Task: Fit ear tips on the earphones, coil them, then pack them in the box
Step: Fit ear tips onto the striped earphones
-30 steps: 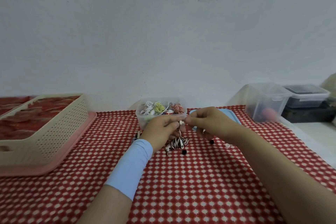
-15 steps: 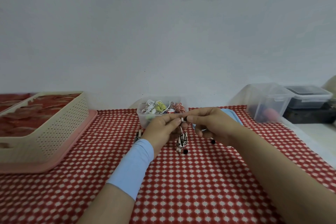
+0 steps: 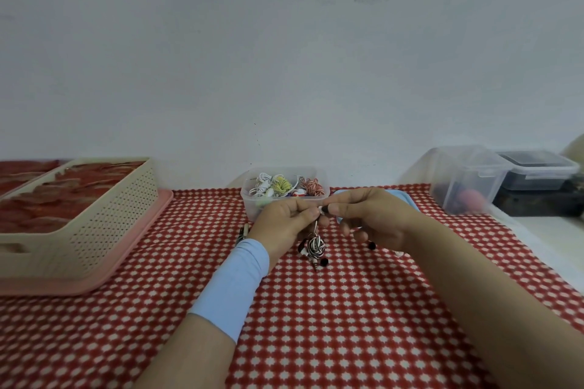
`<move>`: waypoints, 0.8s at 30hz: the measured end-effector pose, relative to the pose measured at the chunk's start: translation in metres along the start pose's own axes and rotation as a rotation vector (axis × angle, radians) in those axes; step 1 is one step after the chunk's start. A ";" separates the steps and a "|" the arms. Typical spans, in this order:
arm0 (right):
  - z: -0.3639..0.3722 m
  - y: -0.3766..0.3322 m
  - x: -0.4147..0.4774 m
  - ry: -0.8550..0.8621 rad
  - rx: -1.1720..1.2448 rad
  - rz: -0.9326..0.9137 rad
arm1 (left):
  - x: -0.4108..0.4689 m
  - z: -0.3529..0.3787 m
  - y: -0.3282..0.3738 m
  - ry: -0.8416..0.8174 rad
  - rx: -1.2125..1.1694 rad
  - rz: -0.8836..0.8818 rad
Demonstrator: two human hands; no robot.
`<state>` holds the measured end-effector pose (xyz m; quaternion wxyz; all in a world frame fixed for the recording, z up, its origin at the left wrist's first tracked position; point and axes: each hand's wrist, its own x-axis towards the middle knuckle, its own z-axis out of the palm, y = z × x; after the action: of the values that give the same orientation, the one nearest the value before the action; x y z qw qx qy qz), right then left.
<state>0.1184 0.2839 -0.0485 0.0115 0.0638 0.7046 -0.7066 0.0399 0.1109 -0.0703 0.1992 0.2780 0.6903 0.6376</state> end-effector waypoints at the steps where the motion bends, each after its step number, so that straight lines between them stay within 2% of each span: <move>1: 0.000 -0.001 0.000 0.005 0.000 0.005 | 0.000 0.000 0.000 0.003 0.016 0.011; 8: 0.002 0.000 0.000 0.014 -0.011 0.023 | -0.001 -0.002 -0.001 0.005 0.077 0.041; 16: 0.000 0.003 -0.001 0.004 0.010 0.017 | -0.005 0.004 0.004 -0.009 -0.009 0.040; 24: 0.008 0.000 -0.004 0.134 -0.116 -0.064 | -0.002 0.000 0.004 0.041 0.148 0.033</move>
<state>0.1223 0.2757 -0.0483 -0.0548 0.0874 0.7452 -0.6588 0.0414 0.1098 -0.0666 0.1533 0.2901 0.7348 0.5937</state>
